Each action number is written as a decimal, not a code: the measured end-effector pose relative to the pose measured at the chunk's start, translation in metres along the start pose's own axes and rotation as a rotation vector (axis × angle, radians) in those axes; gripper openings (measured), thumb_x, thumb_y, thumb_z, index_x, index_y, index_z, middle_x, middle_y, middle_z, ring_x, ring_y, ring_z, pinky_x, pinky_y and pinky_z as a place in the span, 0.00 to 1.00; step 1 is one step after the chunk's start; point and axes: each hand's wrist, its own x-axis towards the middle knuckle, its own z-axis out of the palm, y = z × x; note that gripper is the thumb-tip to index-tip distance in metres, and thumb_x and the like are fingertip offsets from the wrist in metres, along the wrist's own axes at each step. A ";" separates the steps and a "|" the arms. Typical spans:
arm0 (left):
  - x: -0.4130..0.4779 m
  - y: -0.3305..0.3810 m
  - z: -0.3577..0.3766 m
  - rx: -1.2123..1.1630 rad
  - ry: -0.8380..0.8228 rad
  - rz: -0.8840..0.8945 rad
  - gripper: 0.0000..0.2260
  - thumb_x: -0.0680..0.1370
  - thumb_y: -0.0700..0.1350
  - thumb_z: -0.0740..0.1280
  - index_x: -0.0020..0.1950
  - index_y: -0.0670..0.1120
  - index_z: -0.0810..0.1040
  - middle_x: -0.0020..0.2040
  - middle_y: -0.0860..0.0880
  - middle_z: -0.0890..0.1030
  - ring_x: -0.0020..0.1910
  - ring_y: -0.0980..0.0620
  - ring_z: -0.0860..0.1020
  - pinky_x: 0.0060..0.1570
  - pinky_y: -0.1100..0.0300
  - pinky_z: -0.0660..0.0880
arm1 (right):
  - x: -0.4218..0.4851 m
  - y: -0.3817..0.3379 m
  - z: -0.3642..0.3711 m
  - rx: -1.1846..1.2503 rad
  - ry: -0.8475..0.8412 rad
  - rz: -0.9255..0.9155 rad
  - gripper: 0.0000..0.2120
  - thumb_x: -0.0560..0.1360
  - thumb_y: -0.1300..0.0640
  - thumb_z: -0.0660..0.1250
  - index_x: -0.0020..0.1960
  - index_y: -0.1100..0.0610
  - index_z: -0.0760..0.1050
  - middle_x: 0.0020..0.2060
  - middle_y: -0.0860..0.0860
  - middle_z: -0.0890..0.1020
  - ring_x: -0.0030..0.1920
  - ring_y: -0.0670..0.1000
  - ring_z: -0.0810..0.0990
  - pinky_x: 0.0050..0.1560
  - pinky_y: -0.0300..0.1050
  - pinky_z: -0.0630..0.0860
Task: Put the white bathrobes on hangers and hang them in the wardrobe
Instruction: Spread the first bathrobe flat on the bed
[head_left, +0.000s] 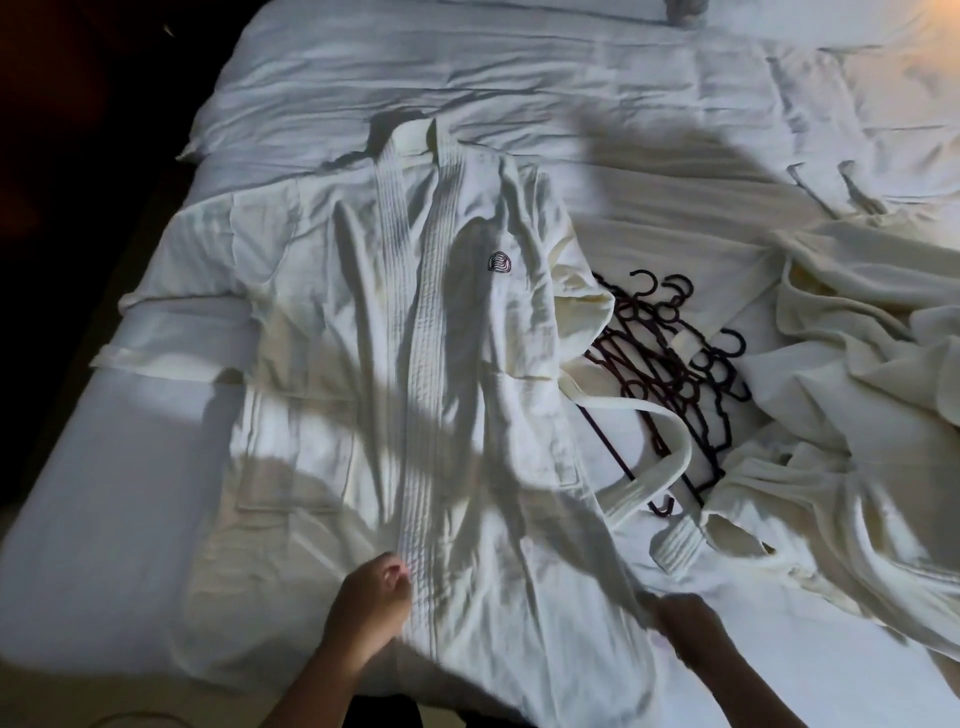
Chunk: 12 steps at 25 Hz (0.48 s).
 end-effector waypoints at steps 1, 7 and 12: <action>0.011 0.014 -0.009 0.000 0.000 0.020 0.04 0.77 0.45 0.65 0.46 0.55 0.78 0.46 0.54 0.83 0.49 0.53 0.82 0.52 0.56 0.78 | 0.008 -0.012 -0.009 0.096 0.071 -0.038 0.24 0.79 0.39 0.60 0.38 0.58 0.79 0.28 0.51 0.77 0.38 0.56 0.82 0.39 0.47 0.73; 0.118 0.115 -0.044 0.082 0.019 0.198 0.26 0.80 0.49 0.64 0.79 0.51 0.66 0.76 0.49 0.70 0.74 0.51 0.70 0.73 0.57 0.66 | 0.055 -0.156 -0.094 0.570 0.329 -0.265 0.05 0.76 0.56 0.71 0.50 0.54 0.77 0.34 0.51 0.80 0.36 0.54 0.78 0.41 0.49 0.75; 0.241 0.226 -0.056 0.111 0.242 0.431 0.29 0.76 0.53 0.62 0.75 0.43 0.71 0.72 0.40 0.74 0.71 0.39 0.73 0.71 0.47 0.70 | 0.139 -0.267 -0.153 0.577 0.509 -0.274 0.28 0.75 0.47 0.72 0.71 0.54 0.69 0.53 0.51 0.81 0.53 0.55 0.80 0.51 0.48 0.73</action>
